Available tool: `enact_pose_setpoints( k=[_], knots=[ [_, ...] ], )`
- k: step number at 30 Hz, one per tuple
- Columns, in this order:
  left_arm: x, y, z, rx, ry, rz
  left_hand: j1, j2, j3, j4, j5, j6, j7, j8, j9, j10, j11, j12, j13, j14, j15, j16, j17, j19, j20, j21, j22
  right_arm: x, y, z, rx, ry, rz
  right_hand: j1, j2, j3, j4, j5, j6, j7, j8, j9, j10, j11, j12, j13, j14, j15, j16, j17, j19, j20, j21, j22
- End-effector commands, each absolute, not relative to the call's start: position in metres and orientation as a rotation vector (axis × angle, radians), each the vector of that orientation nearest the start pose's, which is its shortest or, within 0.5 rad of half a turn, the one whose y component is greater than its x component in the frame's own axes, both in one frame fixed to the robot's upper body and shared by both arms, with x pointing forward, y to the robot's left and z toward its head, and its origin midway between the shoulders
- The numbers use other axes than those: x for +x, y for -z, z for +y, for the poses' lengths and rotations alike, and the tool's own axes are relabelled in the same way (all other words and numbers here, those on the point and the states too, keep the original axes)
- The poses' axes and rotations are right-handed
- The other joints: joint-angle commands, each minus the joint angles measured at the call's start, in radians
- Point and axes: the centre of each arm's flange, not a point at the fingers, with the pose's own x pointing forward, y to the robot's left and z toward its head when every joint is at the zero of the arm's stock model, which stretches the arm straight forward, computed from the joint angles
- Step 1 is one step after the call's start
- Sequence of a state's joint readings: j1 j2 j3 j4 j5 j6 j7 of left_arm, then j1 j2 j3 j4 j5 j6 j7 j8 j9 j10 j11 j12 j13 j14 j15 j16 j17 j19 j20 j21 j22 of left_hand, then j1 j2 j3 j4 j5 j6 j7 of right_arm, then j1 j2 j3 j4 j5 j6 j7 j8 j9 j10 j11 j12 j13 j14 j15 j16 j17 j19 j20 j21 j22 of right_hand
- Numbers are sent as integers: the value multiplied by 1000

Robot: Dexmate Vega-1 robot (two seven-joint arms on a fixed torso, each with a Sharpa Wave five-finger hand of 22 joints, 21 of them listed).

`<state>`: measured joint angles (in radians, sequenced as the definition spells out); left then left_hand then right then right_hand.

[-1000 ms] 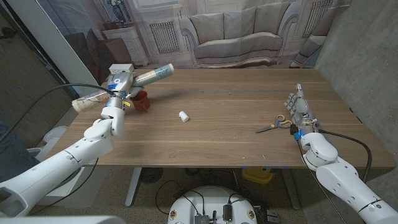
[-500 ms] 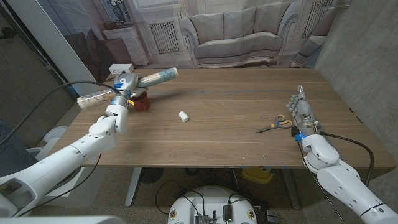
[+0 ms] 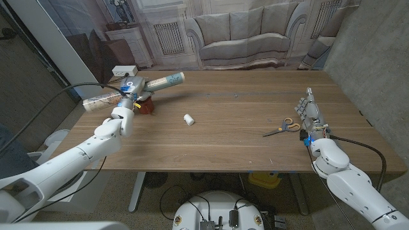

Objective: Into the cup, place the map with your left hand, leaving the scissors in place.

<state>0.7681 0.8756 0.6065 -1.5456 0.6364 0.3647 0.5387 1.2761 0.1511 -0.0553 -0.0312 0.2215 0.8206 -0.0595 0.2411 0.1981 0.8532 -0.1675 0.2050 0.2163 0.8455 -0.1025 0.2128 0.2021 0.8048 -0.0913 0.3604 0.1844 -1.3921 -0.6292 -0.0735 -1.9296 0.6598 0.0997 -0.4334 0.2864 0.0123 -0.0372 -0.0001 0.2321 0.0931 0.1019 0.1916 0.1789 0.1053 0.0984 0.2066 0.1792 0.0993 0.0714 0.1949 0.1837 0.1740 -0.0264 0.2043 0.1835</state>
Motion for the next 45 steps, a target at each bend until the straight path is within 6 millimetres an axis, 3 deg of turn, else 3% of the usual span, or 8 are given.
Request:
enact_pose_setpoints(
  k=[1, 32, 45],
  knots=[
    [617, -18, 360, 1504, -648, -634, 4, 1, 7, 1, -2, 22, -22, 3, 5, 4, -7, -5, 3, 4, -112, -6, 5, -2, -9, -2, 2, 518, 81, -341, 133, 146, -495, 1, 4, -6, 2, -3, 3, 2, 2, 6, 2, 1, -1, 3, 11, 1, -4, 6, 9, 0, 1, 3],
    [617, -24, 367, 1508, -664, -615, 6, -1, 12, 4, -3, 14, -22, -3, 4, -6, -7, -9, 4, -7, -111, -10, 5, -12, -10, -8, 2, 521, 82, -339, 135, 140, -470, 3, 7, -10, 2, -3, 2, 3, 2, 6, 3, 3, -1, 3, 11, 1, -4, 6, 11, -2, 1, 3],
    [627, -27, 363, 1506, -655, -615, 6, -2, 13, 7, -4, 9, -24, -6, 5, -15, -8, -12, 3, -23, -110, -14, 6, -23, -8, -14, 2, 523, 81, -339, 127, 140, -462, 3, 8, -11, 1, -4, 3, 2, 2, 6, 3, 3, -1, 3, 11, 1, -4, 6, 11, -2, 1, 3]
  ],
)
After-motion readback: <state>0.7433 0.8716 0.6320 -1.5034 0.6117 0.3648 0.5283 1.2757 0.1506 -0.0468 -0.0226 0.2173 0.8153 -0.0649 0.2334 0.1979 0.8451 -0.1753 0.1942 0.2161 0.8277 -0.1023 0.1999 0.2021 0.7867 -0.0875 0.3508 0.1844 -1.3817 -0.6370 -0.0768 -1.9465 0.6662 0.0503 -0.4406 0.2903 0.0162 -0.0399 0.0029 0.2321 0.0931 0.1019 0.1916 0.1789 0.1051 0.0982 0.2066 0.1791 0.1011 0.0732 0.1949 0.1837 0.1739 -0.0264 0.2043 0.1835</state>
